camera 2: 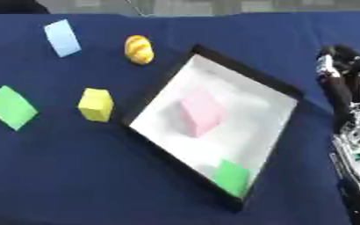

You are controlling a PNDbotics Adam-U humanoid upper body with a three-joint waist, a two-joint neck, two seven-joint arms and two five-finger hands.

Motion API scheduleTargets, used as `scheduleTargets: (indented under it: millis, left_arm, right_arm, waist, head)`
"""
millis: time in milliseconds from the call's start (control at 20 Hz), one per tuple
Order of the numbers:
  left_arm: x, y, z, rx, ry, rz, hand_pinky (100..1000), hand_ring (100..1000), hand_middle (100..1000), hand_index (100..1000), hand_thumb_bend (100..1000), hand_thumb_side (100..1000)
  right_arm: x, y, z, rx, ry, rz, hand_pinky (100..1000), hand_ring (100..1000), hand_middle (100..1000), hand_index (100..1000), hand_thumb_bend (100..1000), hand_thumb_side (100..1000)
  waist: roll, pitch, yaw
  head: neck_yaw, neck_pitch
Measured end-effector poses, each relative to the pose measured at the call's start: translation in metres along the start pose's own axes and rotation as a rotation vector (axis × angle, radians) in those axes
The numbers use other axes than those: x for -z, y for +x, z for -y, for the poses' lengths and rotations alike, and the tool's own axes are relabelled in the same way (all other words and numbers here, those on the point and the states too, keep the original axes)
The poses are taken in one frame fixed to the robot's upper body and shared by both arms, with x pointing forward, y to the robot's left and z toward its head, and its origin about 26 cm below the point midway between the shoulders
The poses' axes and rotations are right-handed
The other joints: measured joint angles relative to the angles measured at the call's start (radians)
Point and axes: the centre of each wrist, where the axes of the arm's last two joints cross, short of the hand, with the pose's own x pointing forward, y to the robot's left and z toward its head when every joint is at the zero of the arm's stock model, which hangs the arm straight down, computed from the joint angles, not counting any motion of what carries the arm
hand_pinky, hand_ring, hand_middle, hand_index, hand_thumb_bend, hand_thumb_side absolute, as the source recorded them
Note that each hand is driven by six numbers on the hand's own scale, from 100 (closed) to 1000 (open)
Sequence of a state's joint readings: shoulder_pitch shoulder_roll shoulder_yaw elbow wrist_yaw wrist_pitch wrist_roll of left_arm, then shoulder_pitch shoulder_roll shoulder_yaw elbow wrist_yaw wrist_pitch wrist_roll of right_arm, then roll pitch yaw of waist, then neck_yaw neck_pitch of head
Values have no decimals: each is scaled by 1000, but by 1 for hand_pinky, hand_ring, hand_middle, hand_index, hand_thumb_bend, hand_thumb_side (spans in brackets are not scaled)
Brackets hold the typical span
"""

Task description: Pick up objects on the table and place them in the box.

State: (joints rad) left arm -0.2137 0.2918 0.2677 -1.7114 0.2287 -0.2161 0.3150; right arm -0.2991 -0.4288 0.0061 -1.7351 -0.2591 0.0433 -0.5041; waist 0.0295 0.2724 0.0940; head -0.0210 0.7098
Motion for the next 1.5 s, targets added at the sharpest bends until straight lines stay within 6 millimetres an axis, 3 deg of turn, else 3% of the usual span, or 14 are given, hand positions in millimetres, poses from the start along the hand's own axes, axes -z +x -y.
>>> scheduleTargets:
  millis: [700,950,1100,1400,1500]
  left_arm:
    - [7,5,5,-11,-17,27,792,753,773,826,224,782]
    - [35,34,3,85,-169,145,798,769,791,847,104,756]
    - [57,61,-6,229,-350,240,808,784,804,863,100,710]
    - [90,101,-24,521,-787,309,850,844,850,915,283,736]
    - [98,107,-32,624,-926,280,866,871,862,915,377,655]
  right_arm:
    - [0,0,0,-1,1,-1,782,781,732,803,195,431]
    - [0,0,1,-5,1,0,782,781,732,803,195,431]
    - [1,0,3,-11,1,2,782,781,733,803,194,433]
    - [0,-1,7,-32,2,-1,781,779,733,803,194,437]
    - [0,-2,8,-39,1,-3,781,778,733,803,192,435]
  waist:
    - [0,0,-8]
    - [1,0,-11]
    - [12,0,-11]
    - [24,0,-6]
    - [28,0,-5]
  head:
    - [-7,0]
    - [-8,1]
    - [-12,2]
    - [-21,7]
    - [-26,7]
